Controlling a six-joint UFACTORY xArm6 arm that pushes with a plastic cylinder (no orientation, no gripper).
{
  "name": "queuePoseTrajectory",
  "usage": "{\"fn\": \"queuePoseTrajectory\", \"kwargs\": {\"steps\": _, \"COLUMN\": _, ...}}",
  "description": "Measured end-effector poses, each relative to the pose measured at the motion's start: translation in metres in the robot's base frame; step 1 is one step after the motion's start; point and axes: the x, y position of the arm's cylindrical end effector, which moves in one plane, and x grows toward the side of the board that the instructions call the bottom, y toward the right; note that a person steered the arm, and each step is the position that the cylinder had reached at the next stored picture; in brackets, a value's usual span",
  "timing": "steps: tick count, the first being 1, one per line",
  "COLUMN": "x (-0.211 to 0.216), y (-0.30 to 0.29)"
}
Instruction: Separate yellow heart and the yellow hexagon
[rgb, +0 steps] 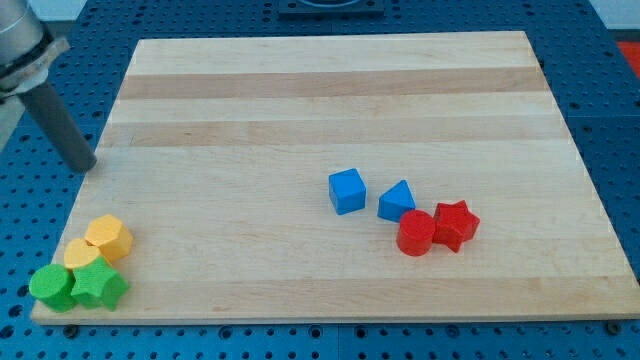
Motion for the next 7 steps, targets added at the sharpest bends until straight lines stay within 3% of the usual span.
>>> {"fn": "queuePoseTrajectory", "kwargs": {"steps": 1, "x": 0.045, "y": 0.003}}
{"fn": "queuePoseTrajectory", "kwargs": {"steps": 3, "x": 0.085, "y": 0.003}}
{"fn": "queuePoseTrajectory", "kwargs": {"steps": 7, "x": 0.102, "y": 0.012}}
